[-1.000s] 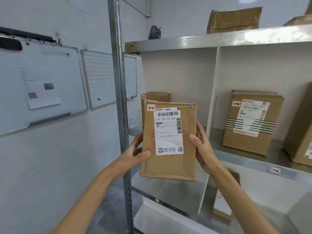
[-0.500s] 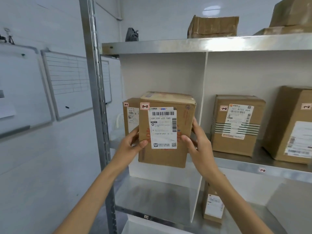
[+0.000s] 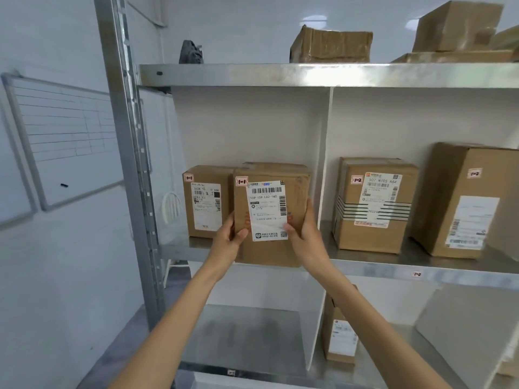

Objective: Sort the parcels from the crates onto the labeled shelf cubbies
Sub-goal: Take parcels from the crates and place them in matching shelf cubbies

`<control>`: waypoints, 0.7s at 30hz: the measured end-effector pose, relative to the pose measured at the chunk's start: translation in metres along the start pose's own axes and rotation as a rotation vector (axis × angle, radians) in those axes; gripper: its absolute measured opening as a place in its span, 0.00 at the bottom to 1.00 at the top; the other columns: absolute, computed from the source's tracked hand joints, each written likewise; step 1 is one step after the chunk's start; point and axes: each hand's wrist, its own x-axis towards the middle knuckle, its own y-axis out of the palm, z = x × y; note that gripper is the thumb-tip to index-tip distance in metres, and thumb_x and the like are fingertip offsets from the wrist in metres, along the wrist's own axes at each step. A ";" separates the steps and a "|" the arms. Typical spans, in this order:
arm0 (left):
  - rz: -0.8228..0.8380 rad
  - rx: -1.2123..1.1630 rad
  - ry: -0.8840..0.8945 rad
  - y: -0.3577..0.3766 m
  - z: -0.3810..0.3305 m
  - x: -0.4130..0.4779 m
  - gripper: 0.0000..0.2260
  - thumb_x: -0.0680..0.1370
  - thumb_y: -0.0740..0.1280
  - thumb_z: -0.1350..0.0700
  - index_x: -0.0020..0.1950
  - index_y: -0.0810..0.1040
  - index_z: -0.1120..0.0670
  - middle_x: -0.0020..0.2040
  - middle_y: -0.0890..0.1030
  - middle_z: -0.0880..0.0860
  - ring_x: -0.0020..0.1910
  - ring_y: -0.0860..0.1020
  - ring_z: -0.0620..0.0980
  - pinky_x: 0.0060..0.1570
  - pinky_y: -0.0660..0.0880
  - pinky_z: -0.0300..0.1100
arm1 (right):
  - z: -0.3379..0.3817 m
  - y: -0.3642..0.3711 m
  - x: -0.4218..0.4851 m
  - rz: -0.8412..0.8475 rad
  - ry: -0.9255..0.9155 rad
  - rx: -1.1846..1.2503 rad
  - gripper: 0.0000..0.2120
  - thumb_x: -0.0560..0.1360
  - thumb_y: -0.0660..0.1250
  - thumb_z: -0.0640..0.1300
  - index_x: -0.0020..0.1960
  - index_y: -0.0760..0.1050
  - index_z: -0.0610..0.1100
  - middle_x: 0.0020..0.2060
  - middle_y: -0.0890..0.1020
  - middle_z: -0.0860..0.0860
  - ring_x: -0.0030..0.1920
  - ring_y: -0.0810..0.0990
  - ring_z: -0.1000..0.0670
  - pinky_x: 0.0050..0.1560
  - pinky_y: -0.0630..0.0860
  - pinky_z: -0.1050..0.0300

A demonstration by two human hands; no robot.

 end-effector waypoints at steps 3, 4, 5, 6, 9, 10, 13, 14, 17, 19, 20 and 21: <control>0.014 0.007 0.004 0.002 0.003 0.008 0.21 0.80 0.61 0.61 0.73 0.64 0.54 0.64 0.75 0.47 0.65 0.71 0.46 0.65 0.69 0.42 | 0.000 0.001 0.005 -0.032 0.007 0.030 0.36 0.77 0.60 0.33 0.76 0.46 0.51 0.68 0.69 0.54 0.66 0.68 0.57 0.64 0.64 0.68; 0.010 0.014 0.007 0.004 0.004 0.010 0.21 0.80 0.60 0.61 0.73 0.63 0.54 0.64 0.74 0.48 0.64 0.71 0.46 0.63 0.68 0.41 | 0.001 0.002 0.007 -0.042 0.003 0.033 0.36 0.77 0.60 0.32 0.76 0.46 0.50 0.67 0.70 0.55 0.64 0.69 0.58 0.60 0.64 0.74; 0.011 0.024 0.009 0.006 0.005 0.013 0.21 0.80 0.60 0.61 0.74 0.63 0.53 0.64 0.74 0.47 0.63 0.71 0.44 0.62 0.68 0.39 | -0.001 0.003 0.008 -0.054 -0.001 0.033 0.35 0.77 0.59 0.32 0.76 0.46 0.50 0.65 0.70 0.57 0.63 0.69 0.58 0.56 0.64 0.77; 0.016 0.032 0.010 0.008 0.006 0.015 0.21 0.81 0.60 0.60 0.74 0.62 0.52 0.64 0.73 0.46 0.63 0.70 0.43 0.61 0.67 0.38 | -0.002 0.004 0.011 -0.063 0.001 0.033 0.35 0.77 0.59 0.31 0.76 0.46 0.50 0.63 0.71 0.57 0.62 0.70 0.58 0.55 0.65 0.77; 0.028 0.048 0.001 0.012 0.011 0.026 0.21 0.81 0.59 0.58 0.74 0.60 0.50 0.63 0.73 0.45 0.62 0.71 0.44 0.59 0.67 0.39 | -0.008 0.009 0.024 -0.095 0.021 0.033 0.36 0.77 0.58 0.31 0.76 0.44 0.50 0.66 0.71 0.52 0.65 0.71 0.53 0.57 0.67 0.68; 0.029 0.060 -0.006 0.013 0.012 0.030 0.21 0.81 0.58 0.58 0.74 0.60 0.51 0.63 0.73 0.46 0.62 0.71 0.45 0.58 0.67 0.39 | -0.009 0.011 0.029 -0.105 0.023 0.030 0.35 0.77 0.58 0.31 0.76 0.44 0.49 0.67 0.71 0.50 0.65 0.71 0.52 0.55 0.68 0.70; 0.038 0.098 -0.010 0.017 0.015 0.042 0.20 0.82 0.58 0.57 0.74 0.60 0.51 0.66 0.73 0.49 0.64 0.71 0.47 0.60 0.68 0.40 | -0.013 0.016 0.042 -0.145 0.042 0.041 0.34 0.76 0.58 0.29 0.76 0.46 0.46 0.67 0.71 0.46 0.59 0.72 0.52 0.41 0.66 0.83; 0.036 0.103 -0.012 0.018 0.015 0.045 0.20 0.82 0.57 0.57 0.74 0.60 0.52 0.67 0.73 0.50 0.65 0.70 0.48 0.60 0.67 0.40 | -0.016 0.017 0.046 -0.151 0.047 0.049 0.34 0.76 0.58 0.28 0.76 0.47 0.44 0.67 0.71 0.45 0.59 0.72 0.52 0.39 0.66 0.84; 0.016 0.124 -0.008 0.023 0.016 0.054 0.20 0.82 0.57 0.59 0.73 0.60 0.52 0.67 0.73 0.51 0.66 0.69 0.49 0.59 0.65 0.38 | -0.022 0.017 0.055 -0.150 0.039 0.053 0.34 0.76 0.57 0.27 0.76 0.46 0.43 0.67 0.71 0.45 0.64 0.72 0.49 0.39 0.66 0.85; 0.012 0.134 -0.014 0.027 0.017 0.059 0.20 0.82 0.56 0.59 0.74 0.59 0.52 0.68 0.72 0.51 0.67 0.69 0.49 0.59 0.64 0.37 | -0.025 0.016 0.060 -0.141 0.049 0.071 0.33 0.77 0.55 0.26 0.76 0.46 0.42 0.67 0.70 0.46 0.63 0.71 0.50 0.39 0.67 0.84; 0.010 0.138 -0.015 0.029 0.017 0.061 0.21 0.82 0.56 0.59 0.74 0.58 0.51 0.68 0.72 0.50 0.67 0.68 0.49 0.59 0.64 0.37 | -0.027 0.015 0.063 -0.136 0.054 0.078 0.32 0.77 0.54 0.26 0.76 0.46 0.42 0.67 0.70 0.47 0.62 0.70 0.51 0.40 0.67 0.83; 0.006 0.137 -0.015 0.031 0.018 0.063 0.22 0.82 0.56 0.60 0.75 0.57 0.51 0.68 0.72 0.50 0.67 0.68 0.49 0.59 0.63 0.36 | -0.029 0.015 0.066 -0.137 0.066 0.079 0.33 0.77 0.55 0.26 0.76 0.46 0.42 0.67 0.70 0.47 0.63 0.70 0.51 0.42 0.68 0.82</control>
